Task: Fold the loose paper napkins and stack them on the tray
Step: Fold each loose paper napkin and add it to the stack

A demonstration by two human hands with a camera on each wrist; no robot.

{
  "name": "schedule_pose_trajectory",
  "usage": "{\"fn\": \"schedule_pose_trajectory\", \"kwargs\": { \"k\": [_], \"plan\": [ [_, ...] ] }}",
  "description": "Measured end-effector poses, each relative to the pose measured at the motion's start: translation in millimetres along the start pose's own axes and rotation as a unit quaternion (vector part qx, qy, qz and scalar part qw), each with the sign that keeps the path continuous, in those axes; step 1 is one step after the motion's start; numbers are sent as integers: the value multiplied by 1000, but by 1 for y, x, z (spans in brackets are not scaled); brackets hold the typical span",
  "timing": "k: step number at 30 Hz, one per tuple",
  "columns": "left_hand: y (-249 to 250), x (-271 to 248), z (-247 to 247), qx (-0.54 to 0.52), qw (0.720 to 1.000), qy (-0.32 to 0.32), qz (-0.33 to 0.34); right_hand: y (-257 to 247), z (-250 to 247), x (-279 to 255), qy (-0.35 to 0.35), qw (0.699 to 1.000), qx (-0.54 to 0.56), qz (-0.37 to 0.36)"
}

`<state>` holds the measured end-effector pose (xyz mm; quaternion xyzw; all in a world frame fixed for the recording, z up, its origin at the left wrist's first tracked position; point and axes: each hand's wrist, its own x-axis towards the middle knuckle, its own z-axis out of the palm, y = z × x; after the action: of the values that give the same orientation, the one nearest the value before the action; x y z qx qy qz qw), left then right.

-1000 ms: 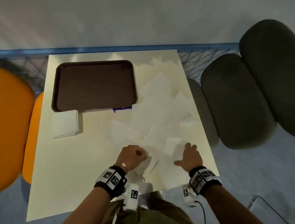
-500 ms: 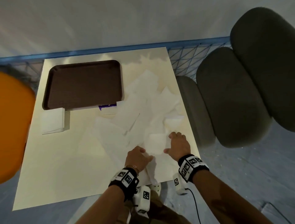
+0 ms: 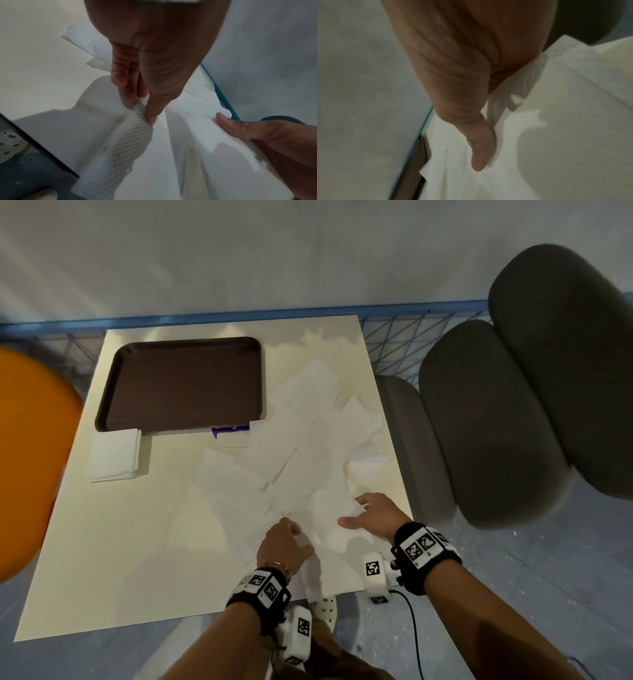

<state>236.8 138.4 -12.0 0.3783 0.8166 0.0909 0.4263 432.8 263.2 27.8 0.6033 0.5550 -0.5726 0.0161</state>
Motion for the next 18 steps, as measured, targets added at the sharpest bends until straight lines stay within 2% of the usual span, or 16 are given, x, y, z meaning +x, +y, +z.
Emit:
{"fn": "schedule_pose_trajectory", "kwargs": {
  "k": [3,5,6,8,10,12,14,18],
  "plan": [
    [2,-11,-8,-54,999,6,0,-5,-14,-19,-42,996,73,-24],
    [8,-28,-20,-152,988,-8,3,-10,-20,-33,-56,991,111,-39],
    [12,-37,-25,-225,974,-35,-4,-14,-22,-40,-64,988,131,-48],
    [21,-56,-38,-367,924,-104,-31,-22,-24,-53,-84,979,170,-68],
    [25,-66,-47,-443,887,-123,-31,-32,-22,-66,-105,972,187,-97],
    [28,-71,-53,-460,883,-93,2,-43,-18,-77,-109,969,188,-119],
    [29,-74,-59,-459,887,-31,33,-49,-14,-79,-97,970,170,-145],
    [24,-72,-68,-488,870,73,25,-57,-4,-81,-102,975,122,-153]
  ]
}}
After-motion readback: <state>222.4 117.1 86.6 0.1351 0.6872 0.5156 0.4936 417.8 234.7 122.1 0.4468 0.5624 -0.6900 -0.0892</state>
